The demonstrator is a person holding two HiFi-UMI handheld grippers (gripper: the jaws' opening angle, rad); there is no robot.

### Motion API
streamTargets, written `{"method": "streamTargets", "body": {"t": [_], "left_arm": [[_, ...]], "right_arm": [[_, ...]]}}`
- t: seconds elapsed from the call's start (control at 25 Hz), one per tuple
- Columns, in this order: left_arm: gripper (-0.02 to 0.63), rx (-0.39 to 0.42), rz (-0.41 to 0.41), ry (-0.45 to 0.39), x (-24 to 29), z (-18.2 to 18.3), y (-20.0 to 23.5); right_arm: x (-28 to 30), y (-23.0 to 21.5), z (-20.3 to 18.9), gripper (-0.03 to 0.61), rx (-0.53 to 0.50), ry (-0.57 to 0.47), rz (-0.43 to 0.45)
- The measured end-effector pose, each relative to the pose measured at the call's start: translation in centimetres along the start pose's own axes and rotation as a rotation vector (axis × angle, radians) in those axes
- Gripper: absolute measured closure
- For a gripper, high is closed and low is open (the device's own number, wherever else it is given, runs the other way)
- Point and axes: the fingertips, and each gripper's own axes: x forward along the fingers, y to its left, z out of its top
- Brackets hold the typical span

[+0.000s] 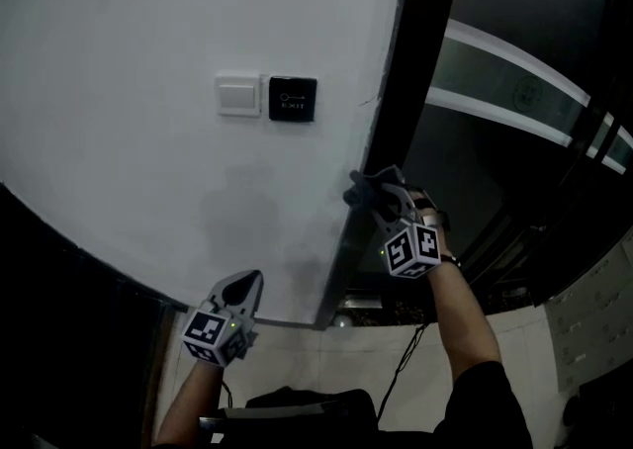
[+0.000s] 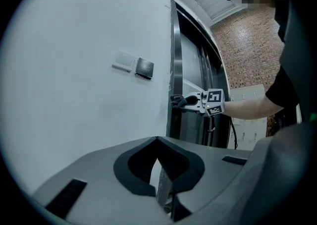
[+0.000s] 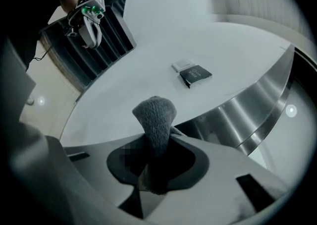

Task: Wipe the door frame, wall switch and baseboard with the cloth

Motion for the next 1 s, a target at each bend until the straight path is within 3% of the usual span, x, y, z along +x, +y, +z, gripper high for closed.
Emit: {"method": "streamTargets", "body": {"t": [0.4, 1.0], "left_arm": [[0.621, -0.017, 0.073, 0.008, -0.7, -0.8, 1.5], [0.621, -0.021, 0.073, 0.021, -1.6, -1.5, 1.2]], "right_arm": [[0.6, 4.2, -1.8, 0.489, 0.065, 0.004, 0.083], [2.9, 12.5, -4.5, 0.489, 0.172, 0.085, 0.258]]}}
